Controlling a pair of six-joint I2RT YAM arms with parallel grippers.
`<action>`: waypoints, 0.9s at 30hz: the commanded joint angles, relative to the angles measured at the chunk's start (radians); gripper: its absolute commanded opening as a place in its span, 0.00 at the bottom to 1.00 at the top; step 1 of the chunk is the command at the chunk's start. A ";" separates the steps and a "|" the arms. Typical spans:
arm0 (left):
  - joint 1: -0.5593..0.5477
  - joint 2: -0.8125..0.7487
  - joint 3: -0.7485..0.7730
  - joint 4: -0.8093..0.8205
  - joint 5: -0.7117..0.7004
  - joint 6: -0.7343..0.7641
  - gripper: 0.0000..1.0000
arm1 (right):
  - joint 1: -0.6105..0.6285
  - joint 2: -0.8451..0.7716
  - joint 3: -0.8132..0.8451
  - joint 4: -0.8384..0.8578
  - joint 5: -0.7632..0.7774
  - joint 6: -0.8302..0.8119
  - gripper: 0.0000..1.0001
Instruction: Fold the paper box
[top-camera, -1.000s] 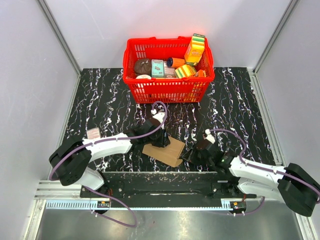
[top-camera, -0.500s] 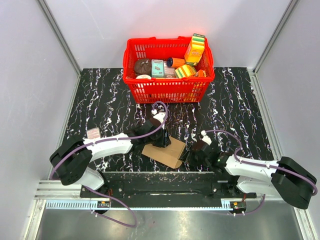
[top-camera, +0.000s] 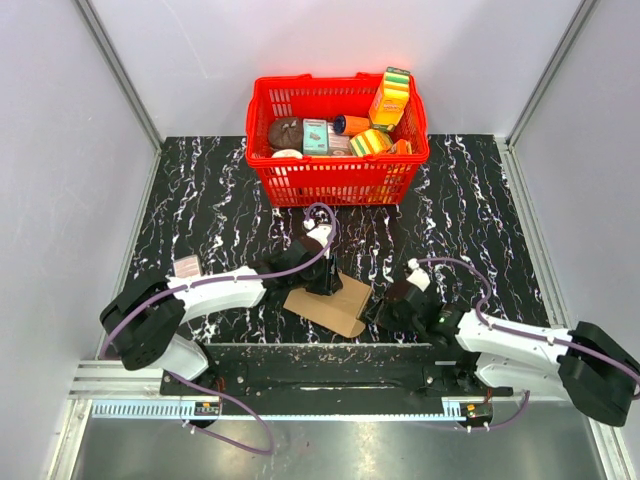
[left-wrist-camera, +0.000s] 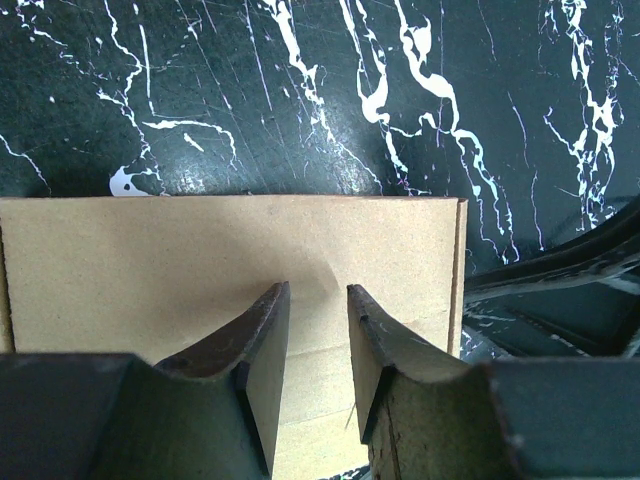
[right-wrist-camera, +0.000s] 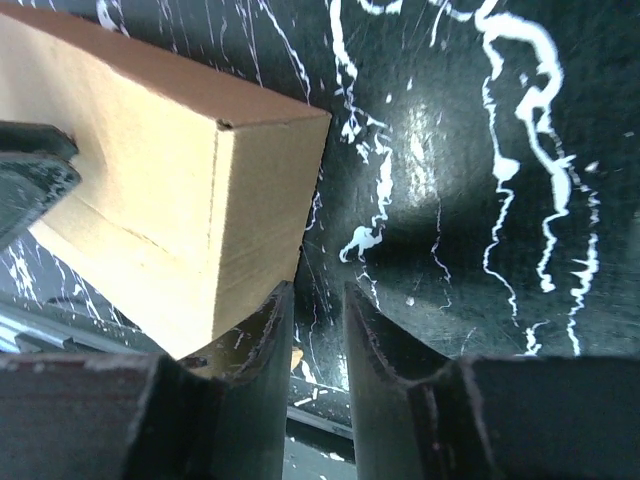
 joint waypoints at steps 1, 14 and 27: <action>-0.014 0.028 0.006 -0.044 0.033 -0.004 0.34 | 0.009 -0.081 0.065 -0.166 0.146 -0.015 0.33; -0.014 0.033 0.011 -0.045 0.033 -0.004 0.34 | 0.029 -0.049 0.073 -0.122 -0.013 -0.051 0.15; -0.014 0.039 0.014 -0.045 0.036 -0.004 0.34 | 0.041 -0.131 0.105 -0.220 -0.088 -0.030 0.07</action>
